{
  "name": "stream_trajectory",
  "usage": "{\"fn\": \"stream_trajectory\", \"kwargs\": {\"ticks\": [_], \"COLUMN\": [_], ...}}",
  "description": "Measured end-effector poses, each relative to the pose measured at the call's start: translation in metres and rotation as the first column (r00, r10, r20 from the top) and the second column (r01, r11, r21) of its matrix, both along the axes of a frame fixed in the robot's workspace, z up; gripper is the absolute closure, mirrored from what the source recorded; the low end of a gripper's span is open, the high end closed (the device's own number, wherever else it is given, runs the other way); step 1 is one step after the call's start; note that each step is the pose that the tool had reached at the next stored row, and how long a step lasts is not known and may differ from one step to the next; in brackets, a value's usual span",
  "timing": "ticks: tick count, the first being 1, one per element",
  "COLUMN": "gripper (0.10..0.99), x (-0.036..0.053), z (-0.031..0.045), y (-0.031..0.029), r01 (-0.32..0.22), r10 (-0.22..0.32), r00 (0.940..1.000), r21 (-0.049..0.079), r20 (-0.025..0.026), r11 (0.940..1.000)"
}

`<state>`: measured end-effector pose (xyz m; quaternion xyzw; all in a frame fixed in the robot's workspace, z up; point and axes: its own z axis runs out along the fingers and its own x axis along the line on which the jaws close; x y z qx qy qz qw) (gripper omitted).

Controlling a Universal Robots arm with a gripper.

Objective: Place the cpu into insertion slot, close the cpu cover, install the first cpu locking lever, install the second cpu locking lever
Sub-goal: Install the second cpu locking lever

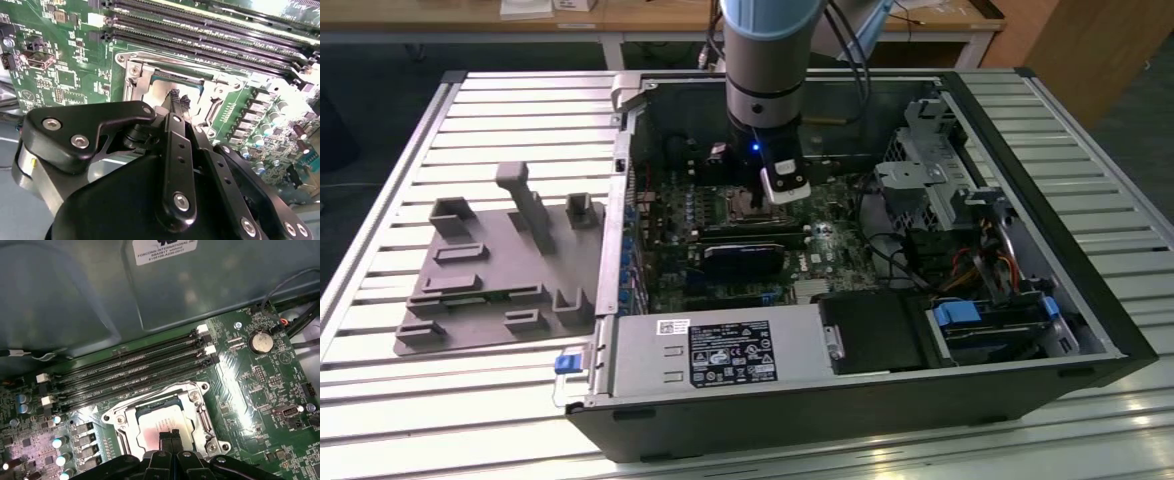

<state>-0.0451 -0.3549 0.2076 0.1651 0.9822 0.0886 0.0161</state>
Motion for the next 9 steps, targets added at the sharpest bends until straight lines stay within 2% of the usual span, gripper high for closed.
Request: {"fn": "stream_trajectory", "kwargs": {"ticks": [2,4,6,9], "gripper": [0.984,0.984,0.984,0.984], "x": [0.0002,0.0002,0.0002,0.0002], "z": [0.0,-0.0001,0.0,0.0011], "y": [0.0035,0.0074,0.0114,0.0142], "r01": [0.0,0.0,0.0,0.0], "r10": [0.0,0.0,0.0,0.0], "r00": [1.0,1.0,1.0,1.0], "r21": [-0.019,-0.032,-0.038,-0.042], "r20": [0.0,0.0,0.0,0.0], "r11": [0.9998,0.9995,0.9993,0.9991]}}
